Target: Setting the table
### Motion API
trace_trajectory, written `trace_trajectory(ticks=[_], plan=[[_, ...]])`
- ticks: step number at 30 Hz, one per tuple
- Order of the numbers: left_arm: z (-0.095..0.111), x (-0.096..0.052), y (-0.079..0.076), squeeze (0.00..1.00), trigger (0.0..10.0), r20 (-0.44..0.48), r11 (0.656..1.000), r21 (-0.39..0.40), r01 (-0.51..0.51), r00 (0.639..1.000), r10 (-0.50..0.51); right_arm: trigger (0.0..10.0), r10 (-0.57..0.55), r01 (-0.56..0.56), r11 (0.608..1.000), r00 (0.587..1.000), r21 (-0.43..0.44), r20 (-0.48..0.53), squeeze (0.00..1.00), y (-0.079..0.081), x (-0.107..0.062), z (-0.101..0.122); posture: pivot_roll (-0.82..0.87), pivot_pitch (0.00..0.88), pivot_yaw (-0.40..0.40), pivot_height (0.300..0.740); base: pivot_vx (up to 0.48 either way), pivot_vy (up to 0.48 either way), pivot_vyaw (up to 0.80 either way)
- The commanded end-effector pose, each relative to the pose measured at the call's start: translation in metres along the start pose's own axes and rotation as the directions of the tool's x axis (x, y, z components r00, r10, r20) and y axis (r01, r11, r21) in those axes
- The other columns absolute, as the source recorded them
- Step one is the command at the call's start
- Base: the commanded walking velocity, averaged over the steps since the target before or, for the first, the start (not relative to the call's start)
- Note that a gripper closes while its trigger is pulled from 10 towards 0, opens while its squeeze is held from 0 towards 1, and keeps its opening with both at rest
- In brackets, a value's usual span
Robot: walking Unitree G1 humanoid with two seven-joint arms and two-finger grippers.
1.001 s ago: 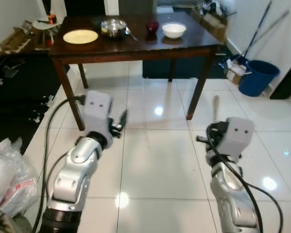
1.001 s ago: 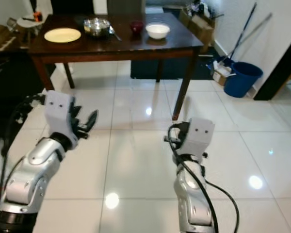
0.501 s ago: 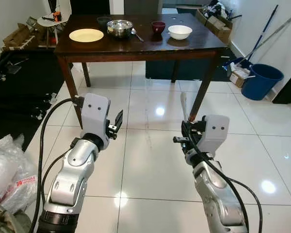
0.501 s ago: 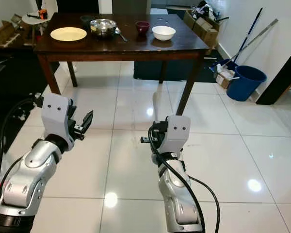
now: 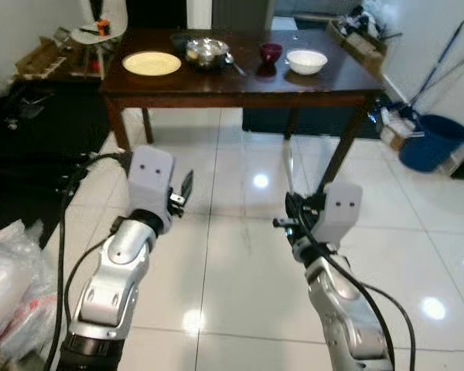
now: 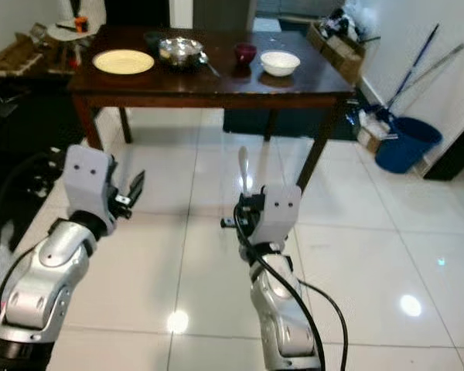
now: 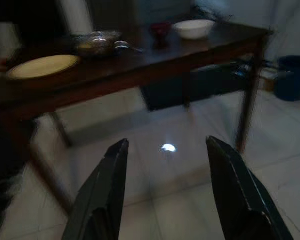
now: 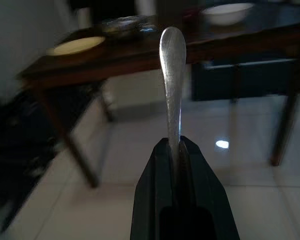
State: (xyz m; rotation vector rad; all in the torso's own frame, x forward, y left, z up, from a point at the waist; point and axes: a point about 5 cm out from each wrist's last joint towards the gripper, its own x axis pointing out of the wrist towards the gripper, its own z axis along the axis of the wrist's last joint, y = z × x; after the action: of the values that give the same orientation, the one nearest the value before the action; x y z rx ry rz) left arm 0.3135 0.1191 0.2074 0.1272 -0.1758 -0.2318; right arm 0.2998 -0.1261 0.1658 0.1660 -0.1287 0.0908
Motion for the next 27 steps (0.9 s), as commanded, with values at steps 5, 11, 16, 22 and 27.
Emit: trace_trajectory(ticks=[5, 11, 16, 22, 27], plan=[[-0.0007, -0.0009, -0.004, 0.0, 10.0, 0.006, 1.0, 0.005, 0.024, 1.0, -0.024, 10.0, -0.026, 0.026, 1.0, 1.0, 0.0, 0.006, 0.0, -0.0048, -0.001, 0.0012, -0.05, 0.044, 0.057, 0.74, 0.472, 0.0, -0.79], [-0.0008, -0.0004, -0.0042, 0.0, 10.0, 0.008, 1.0, 0.006, 0.028, 1.0, -0.028, 10.0, -0.037, 0.037, 0.999, 0.999, -0.002, 0.006, 0.0, -0.0063, -0.0014, 0.0008, -0.06, 0.043, 0.06, 0.74, 0.471, 0.0, -0.8], [-0.0006, 0.0004, -0.0048, 0.0, 10.0, 0.011, 0.999, 0.007, 0.031, 0.999, -0.031, 10.0, -0.043, 0.043, 0.999, 0.999, -0.003, 0.008, 0.0, -0.0076, -0.0016, 0.0009, -0.06, 0.044, 0.061, 0.74, 0.472, 0.0, -0.49], [-0.0008, 0.0009, -0.005, 0.0, 10.0, 0.013, 0.999, 0.007, 0.032, 0.999, -0.032, 10.0, -0.04, 0.04, 0.999, 0.999, -0.003, 0.009, 0.0, -0.0068, -0.0013, 0.001, -0.06, 0.042, 0.061, 0.74, 0.472, 0.0, 0.0], [-0.0008, 0.001, -0.0048, 0.0, 10.0, 0.014, 0.999, 0.006, 0.033, 0.999, -0.033, 10.0, -0.038, 0.038, 0.999, 0.999, -0.003, 0.012, 0.0, -0.0064, -0.0013, 0.0014, -0.07, 0.042, 0.063, 0.74, 0.472, 0.0, 0.0]])
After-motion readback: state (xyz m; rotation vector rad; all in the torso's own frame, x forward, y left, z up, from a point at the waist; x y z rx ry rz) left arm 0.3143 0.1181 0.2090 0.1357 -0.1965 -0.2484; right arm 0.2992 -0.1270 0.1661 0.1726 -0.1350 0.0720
